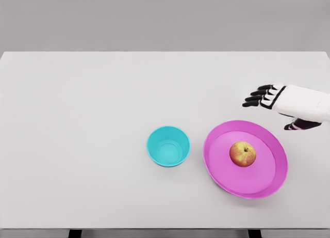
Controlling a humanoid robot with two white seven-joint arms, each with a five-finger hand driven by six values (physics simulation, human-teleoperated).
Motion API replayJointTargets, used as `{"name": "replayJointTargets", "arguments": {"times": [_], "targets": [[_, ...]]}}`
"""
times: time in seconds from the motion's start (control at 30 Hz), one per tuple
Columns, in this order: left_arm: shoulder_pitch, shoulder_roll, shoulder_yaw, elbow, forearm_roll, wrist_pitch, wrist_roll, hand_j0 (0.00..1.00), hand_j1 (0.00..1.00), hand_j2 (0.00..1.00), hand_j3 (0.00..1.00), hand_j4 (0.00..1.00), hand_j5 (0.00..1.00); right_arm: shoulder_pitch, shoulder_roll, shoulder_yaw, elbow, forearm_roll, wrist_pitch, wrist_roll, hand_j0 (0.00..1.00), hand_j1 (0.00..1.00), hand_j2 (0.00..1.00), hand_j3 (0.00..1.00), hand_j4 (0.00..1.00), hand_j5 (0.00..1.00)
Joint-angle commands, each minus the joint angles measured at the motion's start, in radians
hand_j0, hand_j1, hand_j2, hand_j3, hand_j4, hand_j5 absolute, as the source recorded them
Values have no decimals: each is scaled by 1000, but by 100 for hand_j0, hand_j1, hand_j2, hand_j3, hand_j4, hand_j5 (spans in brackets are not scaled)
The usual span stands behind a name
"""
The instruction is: Put the apple from the pink plate into the blue bowl with your right arm
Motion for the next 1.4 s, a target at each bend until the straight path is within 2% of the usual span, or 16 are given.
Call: {"name": "replayJointTargets", "arguments": {"times": [0.0, 0.13, 0.3, 0.47, 0.8, 1.07, 1.23, 1.37], "targets": [[0, 0, 0, 0, 0, -1, 0, 100, 100, 100, 100, 100, 100, 5, -15, 1, -32, -7, 2, 43, 100, 100, 100, 100, 100, 100], [0, 0, 0, 0, 0, -1, 0, 100, 100, 100, 100, 100, 100, 49, -12, 8, -32, -7, 2, 43, 100, 100, 100, 100, 100, 100], [0, 0, 0, 0, 0, 0, 0, 100, 100, 100, 100, 100, 100, 41, 2, 67, -32, -7, 2, 43, 100, 100, 100, 100, 100, 100], [0, 0, 0, 0, 0, 0, 0, 100, 100, 100, 100, 100, 100, -43, 45, 201, -31, -6, 2, 44, 100, 100, 100, 100, 100, 100], [0, 0, 0, 0, 0, 0, 0, 100, 100, 100, 100, 100, 100, -48, 45, 251, -25, 1, 2, 44, 100, 100, 100, 100, 100, 100], [0, 0, 0, 0, 0, 0, 0, 100, 100, 100, 100, 100, 100, -49, 46, 272, 8, 4, 2, 44, 100, 100, 100, 100, 100, 100], [0, 0, 0, 0, 0, 0, 0, 100, 100, 100, 100, 100, 100, -75, 60, 281, 28, 4, 2, 44, 100, 100, 100, 100, 100, 100], [0, 0, 0, 0, 0, 0, 0, 100, 100, 100, 100, 100, 100, -113, 69, 327, 34, 4, 2, 46, 100, 100, 100, 100, 100, 100]]}}
